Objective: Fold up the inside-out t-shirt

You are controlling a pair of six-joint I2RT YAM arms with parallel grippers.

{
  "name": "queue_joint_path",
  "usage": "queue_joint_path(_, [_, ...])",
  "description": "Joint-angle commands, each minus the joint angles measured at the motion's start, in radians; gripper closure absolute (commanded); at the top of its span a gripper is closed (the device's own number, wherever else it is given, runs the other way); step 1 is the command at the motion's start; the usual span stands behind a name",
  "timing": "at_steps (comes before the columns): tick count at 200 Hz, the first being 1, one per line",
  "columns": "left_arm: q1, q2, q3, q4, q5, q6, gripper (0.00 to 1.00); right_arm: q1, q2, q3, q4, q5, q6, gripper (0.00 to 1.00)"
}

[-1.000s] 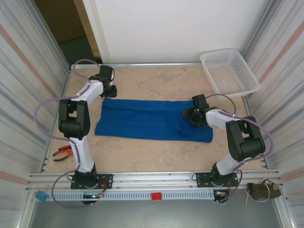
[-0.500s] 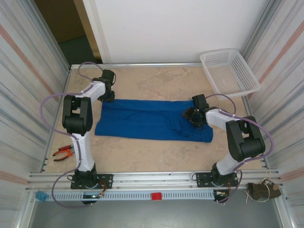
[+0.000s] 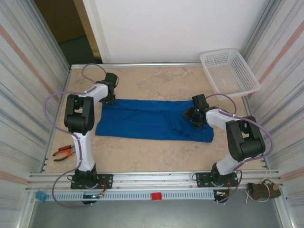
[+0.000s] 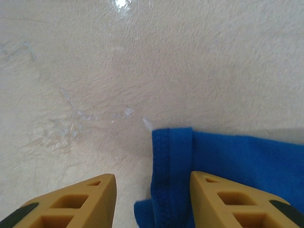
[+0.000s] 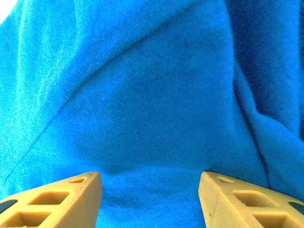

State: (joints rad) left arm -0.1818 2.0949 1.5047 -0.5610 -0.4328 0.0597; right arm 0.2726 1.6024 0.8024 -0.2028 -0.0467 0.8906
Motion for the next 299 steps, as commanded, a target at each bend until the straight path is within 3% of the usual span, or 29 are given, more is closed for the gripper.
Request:
queue_joint_path(1, [-0.018, -0.081, -0.034, 0.080, -0.079, 0.034, 0.56, -0.017, 0.036, -0.020, -0.116, 0.059, 0.025, 0.44])
queue_joint_path(39, [-0.054, -0.105, -0.072, 0.162, -0.102, 0.088, 0.59, -0.016, 0.030, -0.020, -0.124, 0.066, 0.025, 0.44])
queue_joint_path(107, [-0.042, -0.040, -0.055, 0.101, -0.066, 0.043, 0.72, -0.018, 0.030, -0.018, -0.129, 0.070, 0.028, 0.44])
queue_joint_path(188, [-0.008, 0.025, -0.026, 0.030, 0.022, 0.002, 0.72, -0.027, 0.033, -0.003, -0.148, 0.080, 0.035, 0.44])
queue_joint_path(199, [-0.009, 0.034, -0.023, 0.030, 0.025, 0.006, 0.79, -0.028, 0.031, -0.002, -0.154, 0.082, 0.036, 0.44])
queue_joint_path(215, [-0.010, 0.042, -0.019, 0.025, 0.035, 0.008, 0.99, -0.029, 0.026, -0.005, -0.156, 0.087, 0.037, 0.44])
queue_joint_path(222, [-0.009, 0.040, -0.015, 0.018, 0.043, 0.005, 1.00, -0.030, 0.023, -0.006, -0.157, 0.089, 0.038, 0.44])
queue_joint_path(259, [0.030, -0.027, 0.021, -0.027, 0.212, -0.095, 1.00, -0.032, 0.021, -0.007, -0.162, 0.100, 0.048, 0.44])
queue_joint_path(299, [0.180, -0.084, 0.024, -0.012, 0.572, -0.355, 1.00, -0.033, 0.017, -0.006, -0.177, 0.118, 0.061, 0.44])
